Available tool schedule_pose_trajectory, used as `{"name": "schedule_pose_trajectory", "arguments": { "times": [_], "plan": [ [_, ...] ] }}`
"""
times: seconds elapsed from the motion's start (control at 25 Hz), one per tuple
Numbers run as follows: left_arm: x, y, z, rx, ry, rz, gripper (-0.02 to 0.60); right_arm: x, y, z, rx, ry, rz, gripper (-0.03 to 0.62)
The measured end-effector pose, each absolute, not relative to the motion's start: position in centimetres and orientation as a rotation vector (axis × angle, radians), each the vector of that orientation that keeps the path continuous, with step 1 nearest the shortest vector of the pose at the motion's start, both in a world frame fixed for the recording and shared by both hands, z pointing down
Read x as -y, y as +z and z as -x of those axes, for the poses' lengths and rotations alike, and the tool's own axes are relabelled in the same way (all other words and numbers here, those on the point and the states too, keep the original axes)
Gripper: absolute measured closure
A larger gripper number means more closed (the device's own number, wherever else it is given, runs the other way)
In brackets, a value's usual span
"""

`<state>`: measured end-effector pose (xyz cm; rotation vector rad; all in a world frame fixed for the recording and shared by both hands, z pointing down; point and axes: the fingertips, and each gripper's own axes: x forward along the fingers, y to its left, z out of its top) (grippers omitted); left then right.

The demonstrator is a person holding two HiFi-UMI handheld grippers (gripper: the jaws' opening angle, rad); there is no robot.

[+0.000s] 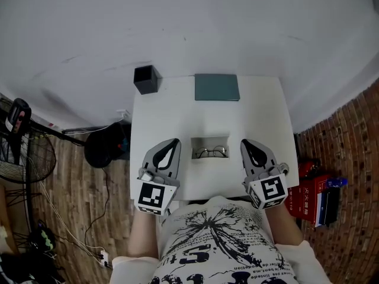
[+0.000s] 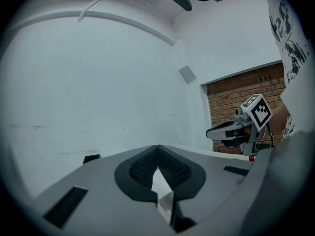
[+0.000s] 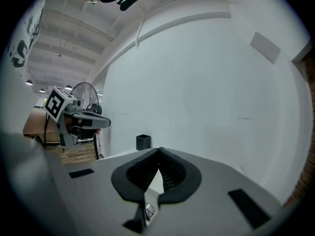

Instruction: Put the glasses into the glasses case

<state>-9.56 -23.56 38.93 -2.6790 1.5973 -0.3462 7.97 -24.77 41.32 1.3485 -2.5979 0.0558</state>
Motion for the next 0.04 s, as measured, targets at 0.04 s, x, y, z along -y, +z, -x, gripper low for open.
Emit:
{"name": "schedule_pose_trajectory", "arguments": {
  "times": [0.04],
  "plan": [
    [23.63, 39.02, 9.54, -1.597, -0.355, 2.680, 0.568, 24.84, 41.37, -7.98, 2.598, 0.057, -1.348, 0.582]
  ]
}}
